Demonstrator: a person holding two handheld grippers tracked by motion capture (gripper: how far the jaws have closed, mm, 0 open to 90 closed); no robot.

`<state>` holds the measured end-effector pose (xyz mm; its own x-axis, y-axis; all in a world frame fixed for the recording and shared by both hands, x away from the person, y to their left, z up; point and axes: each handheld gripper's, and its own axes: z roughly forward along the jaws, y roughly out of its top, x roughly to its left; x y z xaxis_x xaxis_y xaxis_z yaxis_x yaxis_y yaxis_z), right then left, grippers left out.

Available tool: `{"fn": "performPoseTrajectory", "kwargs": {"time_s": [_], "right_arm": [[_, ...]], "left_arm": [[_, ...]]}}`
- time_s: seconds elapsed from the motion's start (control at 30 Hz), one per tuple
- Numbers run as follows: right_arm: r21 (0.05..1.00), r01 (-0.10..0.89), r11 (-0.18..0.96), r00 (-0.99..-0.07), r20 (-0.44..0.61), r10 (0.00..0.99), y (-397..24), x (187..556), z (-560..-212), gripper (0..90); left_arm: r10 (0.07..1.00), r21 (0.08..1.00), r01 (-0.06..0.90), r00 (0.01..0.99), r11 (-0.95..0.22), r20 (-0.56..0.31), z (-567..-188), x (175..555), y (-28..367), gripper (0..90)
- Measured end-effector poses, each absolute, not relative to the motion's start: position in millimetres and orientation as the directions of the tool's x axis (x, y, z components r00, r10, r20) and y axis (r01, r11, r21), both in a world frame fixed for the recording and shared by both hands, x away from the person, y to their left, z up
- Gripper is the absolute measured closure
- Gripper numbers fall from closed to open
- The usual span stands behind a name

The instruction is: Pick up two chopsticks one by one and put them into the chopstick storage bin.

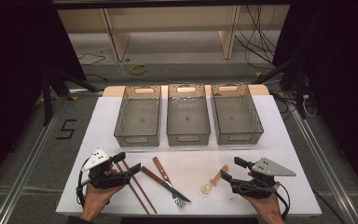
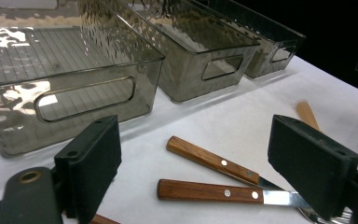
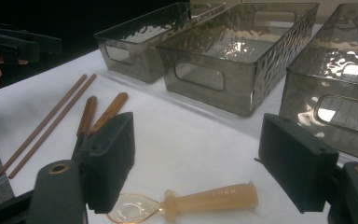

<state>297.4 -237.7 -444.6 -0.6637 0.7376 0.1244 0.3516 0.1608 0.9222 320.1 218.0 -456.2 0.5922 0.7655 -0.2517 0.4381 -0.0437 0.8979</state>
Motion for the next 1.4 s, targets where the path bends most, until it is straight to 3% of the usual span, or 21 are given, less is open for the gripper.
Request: {"fn": "performPoseTrajectory", "kwargs": {"time_s": [0.4,0.53,0.67,0.9,1.4], "right_arm": [[0.919,0.36,0.161,-0.664,0.132,0.736,-238,298,-445,27.9],[0.916,0.365,0.165,-0.667,0.134,0.733,-238,299,-446,27.9],[0.913,0.371,0.169,-0.669,0.137,0.73,-237,299,-447,27.9],[0.909,0.378,0.178,-0.676,0.14,0.724,-236,301,-448,28.0],[0.901,0.39,0.189,-0.679,0.143,0.72,-234,301,-449,28.3]], "left_arm": [[0.746,0.882,0.445,0.638,-0.156,-0.19,-450,324,214,16.7],[0.725,0.863,0.439,0.675,-0.249,-0.134,-442,327,213,17.5],[0.69,0.822,0.422,0.722,-0.383,-0.05,-435,333,213,17.9],[0.624,0.737,0.408,0.781,-0.539,0.024,-429,344,220,18.7],[0.529,0.577,0.376,0.84,-0.725,0.117,-424,362,218,25.1]]}}
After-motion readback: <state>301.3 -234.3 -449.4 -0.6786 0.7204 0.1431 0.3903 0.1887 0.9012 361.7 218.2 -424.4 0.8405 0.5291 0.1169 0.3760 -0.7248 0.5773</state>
